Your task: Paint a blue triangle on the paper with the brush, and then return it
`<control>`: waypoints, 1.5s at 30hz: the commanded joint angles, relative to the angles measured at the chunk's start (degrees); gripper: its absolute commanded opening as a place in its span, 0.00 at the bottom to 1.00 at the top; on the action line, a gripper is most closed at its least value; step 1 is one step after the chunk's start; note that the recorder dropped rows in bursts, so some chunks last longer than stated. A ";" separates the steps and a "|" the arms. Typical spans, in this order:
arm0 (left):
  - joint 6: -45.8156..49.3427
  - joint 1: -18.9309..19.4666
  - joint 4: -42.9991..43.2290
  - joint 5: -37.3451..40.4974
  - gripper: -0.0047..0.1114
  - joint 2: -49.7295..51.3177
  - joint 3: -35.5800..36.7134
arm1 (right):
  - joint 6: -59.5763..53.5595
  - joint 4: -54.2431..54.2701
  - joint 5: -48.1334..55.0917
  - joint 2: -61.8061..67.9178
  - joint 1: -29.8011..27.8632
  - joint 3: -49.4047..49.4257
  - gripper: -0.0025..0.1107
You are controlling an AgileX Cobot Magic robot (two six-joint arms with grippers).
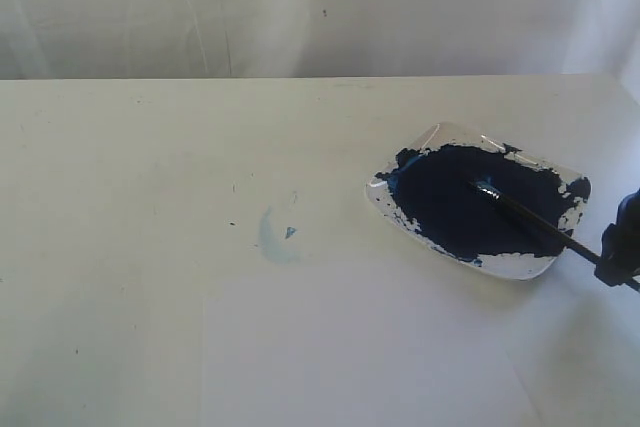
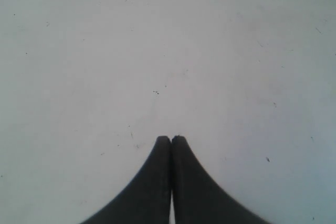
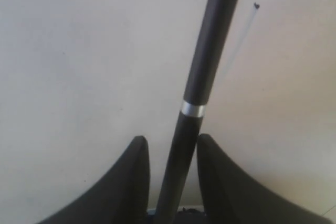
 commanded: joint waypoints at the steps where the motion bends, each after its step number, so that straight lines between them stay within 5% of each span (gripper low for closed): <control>1: 0.14 0.10 -0.29 -0.15 0.04 -0.27 0.21 | 0.05 -0.38 -0.26 0.01 -0.37 -0.25 0.28; 45: 0.14 0.10 -0.29 -0.15 0.04 -0.27 0.21 | 0.05 -1.87 -0.81 0.88 -0.37 -0.25 0.28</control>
